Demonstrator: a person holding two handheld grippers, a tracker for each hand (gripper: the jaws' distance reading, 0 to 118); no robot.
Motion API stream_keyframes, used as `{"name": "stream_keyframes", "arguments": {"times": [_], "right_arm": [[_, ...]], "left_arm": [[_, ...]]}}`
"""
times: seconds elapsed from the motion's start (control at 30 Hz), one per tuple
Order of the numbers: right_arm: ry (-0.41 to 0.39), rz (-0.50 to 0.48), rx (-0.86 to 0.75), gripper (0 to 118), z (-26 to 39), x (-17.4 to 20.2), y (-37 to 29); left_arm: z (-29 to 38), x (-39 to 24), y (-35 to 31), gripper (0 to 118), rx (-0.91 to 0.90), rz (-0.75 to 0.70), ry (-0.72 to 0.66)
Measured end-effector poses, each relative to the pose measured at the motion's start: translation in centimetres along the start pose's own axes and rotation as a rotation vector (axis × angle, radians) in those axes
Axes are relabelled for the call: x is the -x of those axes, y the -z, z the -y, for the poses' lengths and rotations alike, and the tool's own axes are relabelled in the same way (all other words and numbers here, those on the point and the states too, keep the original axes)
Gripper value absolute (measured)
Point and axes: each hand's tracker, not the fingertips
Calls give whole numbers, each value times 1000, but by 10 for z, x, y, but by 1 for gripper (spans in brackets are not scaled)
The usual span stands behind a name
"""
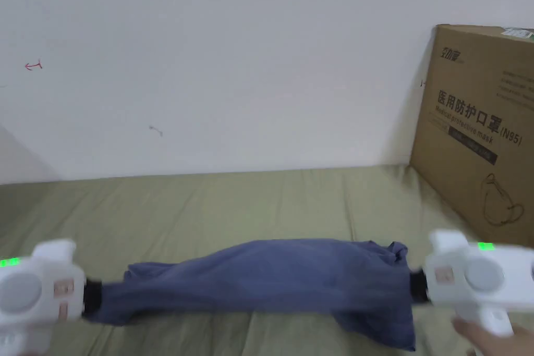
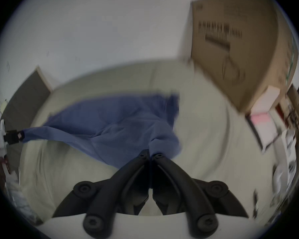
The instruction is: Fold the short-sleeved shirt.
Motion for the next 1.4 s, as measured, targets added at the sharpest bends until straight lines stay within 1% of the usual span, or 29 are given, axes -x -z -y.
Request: {"name": "stream_keyframes", "arguments": {"times": [0.03,0.1,0.13,0.17,0.2,0.23,0.27,0.3,0.37,0.4,0.43,0.5,0.53,0.57,0.7,0.77,0.8,0.93,0.97,1.0,1.03,1.07,1.1,1.13,1.2,1.3,1.37,1.4], "right_arm": [[3,-24,48,0,31,-7,-4],[-76,-36,140,0,92,-20,-27],[-115,-45,170,0,112,-21,-40],[-180,-73,189,0,136,-26,-58],[-203,-80,211,0,158,-33,-75],[-218,-78,241,0,176,-38,-89],[-218,-96,276,0,198,-41,-107],[-200,-123,317,0,216,-46,-120],[-191,-144,360,0,244,-54,-141],[-182,-148,367,0,257,-56,-151],[-169,-148,382,0,265,-58,-157],[-115,-165,412,0,277,-66,-165],[-105,-164,414,0,282,-69,-169],[-106,-153,413,0,284,-72,-171],[-119,-122,443,0,288,-77,-172],[-94,-124,452,0,287,-78,-169],[-79,-125,451,0,286,-77,-167],[-58,-127,430,0,287,-73,-173],[-56,-133,420,1,287,-73,-177],[-54,-137,411,6,286,-72,-181],[-45,-132,403,27,285,-72,-184],[-25,-123,393,62,284,-74,-187],[-9,-109,394,100,283,-74,-189],[6,-94,394,107,283,-74,-191],[21,-90,364,108,276,-73,-201],[58,-70,304,108,267,-66,-216],[68,-84,217,108,256,-45,-240],[56,-88,153,108,251,-36,-251]], "left_arm": [[27,5,-5,0,35,13,-4],[82,12,-25,1,124,23,67],[98,15,-34,0,146,27,87],[120,18,-48,0,161,46,119],[140,19,-65,0,165,39,145],[156,28,-75,1,146,36,139],[172,32,-90,1,149,58,135],[187,33,-102,1,170,81,123],[218,31,-124,1,195,86,171],[231,31,-131,1,215,85,218],[242,32,-135,1,235,84,241],[261,33,-146,1,282,90,260],[266,33,-150,1,293,93,277],[270,33,-153,1,306,96,301],[280,33,-161,1,335,108,327],[284,30,-161,1,349,94,375],[283,31,-160,1,359,97,376],[276,33,-165,1,356,123,317],[273,36,-168,3,351,133,289],[270,39,-170,16,350,151,251],[268,41,-173,38,357,152,219],[266,43,-175,62,362,136,198],[265,47,-176,99,372,147,166],[265,51,-177,113,386,166,137],[261,55,-184,111,387,242,75],[250,54,-199,111,331,247,44],[239,45,-216,111,244,264,46],[233,39,-227,111,181,267,43]]}}
